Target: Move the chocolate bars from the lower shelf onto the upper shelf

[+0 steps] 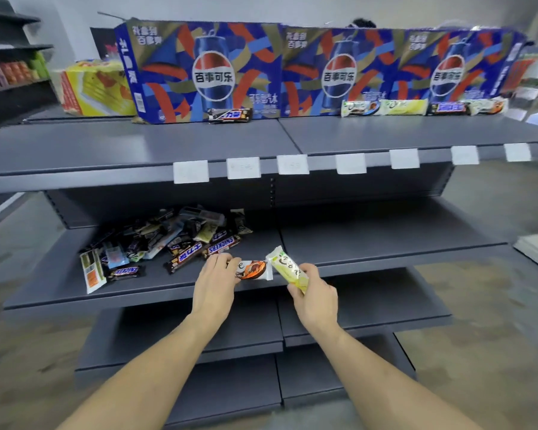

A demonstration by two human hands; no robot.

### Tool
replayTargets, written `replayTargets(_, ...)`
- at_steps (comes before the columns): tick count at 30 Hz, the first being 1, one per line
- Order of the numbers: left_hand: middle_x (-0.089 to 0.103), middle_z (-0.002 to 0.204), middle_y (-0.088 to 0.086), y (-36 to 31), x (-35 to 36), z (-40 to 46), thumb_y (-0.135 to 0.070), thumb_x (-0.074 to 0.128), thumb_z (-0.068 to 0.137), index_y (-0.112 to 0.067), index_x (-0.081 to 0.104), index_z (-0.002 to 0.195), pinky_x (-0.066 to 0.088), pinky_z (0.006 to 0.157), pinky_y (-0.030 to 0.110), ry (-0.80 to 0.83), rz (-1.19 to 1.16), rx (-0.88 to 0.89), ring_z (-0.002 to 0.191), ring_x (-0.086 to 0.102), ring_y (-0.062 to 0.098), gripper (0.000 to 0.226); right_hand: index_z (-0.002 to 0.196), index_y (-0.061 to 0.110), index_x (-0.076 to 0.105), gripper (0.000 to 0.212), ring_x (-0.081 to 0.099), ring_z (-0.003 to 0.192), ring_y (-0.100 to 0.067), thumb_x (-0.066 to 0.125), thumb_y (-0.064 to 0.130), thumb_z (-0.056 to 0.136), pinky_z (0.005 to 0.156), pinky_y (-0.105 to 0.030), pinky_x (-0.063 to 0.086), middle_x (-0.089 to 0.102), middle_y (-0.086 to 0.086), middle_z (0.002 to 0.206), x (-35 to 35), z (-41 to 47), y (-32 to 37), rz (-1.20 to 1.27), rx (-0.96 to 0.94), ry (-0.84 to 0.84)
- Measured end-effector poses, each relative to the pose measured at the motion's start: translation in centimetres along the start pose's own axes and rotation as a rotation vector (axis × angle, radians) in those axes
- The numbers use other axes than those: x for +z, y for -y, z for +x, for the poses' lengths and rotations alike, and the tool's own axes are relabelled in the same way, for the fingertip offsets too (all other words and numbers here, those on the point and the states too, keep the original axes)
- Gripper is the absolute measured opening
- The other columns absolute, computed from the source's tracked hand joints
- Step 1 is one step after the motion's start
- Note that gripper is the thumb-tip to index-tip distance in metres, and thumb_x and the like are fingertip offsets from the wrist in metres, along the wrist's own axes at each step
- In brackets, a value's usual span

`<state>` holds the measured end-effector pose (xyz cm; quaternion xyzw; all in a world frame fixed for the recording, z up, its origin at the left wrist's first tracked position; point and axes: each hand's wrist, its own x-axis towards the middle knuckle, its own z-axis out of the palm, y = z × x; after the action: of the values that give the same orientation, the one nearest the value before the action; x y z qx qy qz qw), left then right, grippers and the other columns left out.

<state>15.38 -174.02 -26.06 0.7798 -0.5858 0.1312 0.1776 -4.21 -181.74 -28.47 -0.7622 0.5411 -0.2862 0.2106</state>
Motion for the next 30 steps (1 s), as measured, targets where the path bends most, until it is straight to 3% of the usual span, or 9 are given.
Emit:
replayTargets(3, 0.058, 0.119, 0.0, -4.1, -0.9, -0.6, -0.019, 0.074, 0.083, -0.014, 0.058, 0.13, 0.049, 0.086, 0.03, 0.014, 0.01, 0.042, 0.113, 0.051, 0.019, 0.05, 0.133, 0.032, 0.046, 0.048, 0.062, 0.096, -0.014, 0.067, 0.029, 0.09, 0.087, -0.03, 0.049, 0.067, 0.013, 0.109, -2.9, -1.1, -2.4, 0.108, -0.015, -0.011)
replayTargets(7, 0.057, 0.122, 0.0, -9.1, -2.1, -1.0, -0.019, 0.075, 0.082, -0.015, 0.054, 0.134, 0.049, 0.088, 0.029, 0.004, 0.035, 0.048, 0.115, 0.051, 0.018, 0.056, 0.134, 0.028, 0.047, 0.046, 0.056, 0.102, -0.005, 0.065, 0.026, 0.092, 0.08, -0.018, 0.042, 0.054, 0.016, 0.124, -7.1, -2.0, -4.8, 0.175, -0.046, -0.029)
replayTargets(13, 0.06, 0.115, 0.002, -14.7, -4.2, 0.3, -0.012, 0.086, 0.068, -0.012, 0.061, 0.127, 0.051, 0.085, 0.031, -0.085, 0.08, 0.131, 0.109, 0.054, 0.021, 0.064, 0.131, 0.027, 0.05, 0.043, 0.057, 0.088, -0.007, 0.065, 0.028, 0.091, 0.071, -0.013, 0.042, 0.043, 0.011, 0.121, -13.2, -1.3, -6.3, 0.233, -0.054, -0.118)
replayTargets(21, 0.063, 0.105, 0.006, -20.9, -9.4, 4.9, -0.012, 0.089, 0.061, -0.008, 0.068, 0.117, 0.053, 0.083, 0.035, -0.316, 0.151, 0.304, 0.1, 0.059, 0.026, 0.06, 0.129, 0.03, 0.056, 0.045, 0.053, 0.097, -0.009, 0.07, 0.023, 0.086, 0.079, -0.026, 0.049, 0.046, 0.012, 0.116, -23.3, 1.6, -7.2, 0.096, -0.195, -0.311)
replayTargets(25, 0.063, 0.106, 0.009, -23.4, -12.6, 8.1, -0.012, 0.084, 0.069, -0.006, 0.066, 0.118, 0.051, 0.087, 0.038, -0.399, 0.117, 0.338, 0.101, 0.058, 0.028, 0.052, 0.128, 0.025, 0.06, 0.05, 0.057, 0.094, -0.019, 0.076, 0.022, 0.081, 0.08, -0.034, 0.051, 0.055, 0.003, 0.114, -29.0, 4.2, -5.8, -0.052, -0.279, -0.443)
replayTargets(30, 0.063, 0.109, 0.012, -25.6, -15.7, 11.4, -0.009, 0.083, 0.07, -0.005, 0.065, 0.121, 0.051, 0.089, 0.041, -0.445, 0.111, 0.318, 0.104, 0.058, 0.03, 0.054, 0.132, 0.027, 0.056, 0.051, 0.057, 0.097, -0.019, 0.074, 0.029, 0.085, 0.083, -0.036, 0.054, 0.057, 0.005, 0.118, -33.0, 7.0, -4.3, -0.128, -0.287, -0.482)
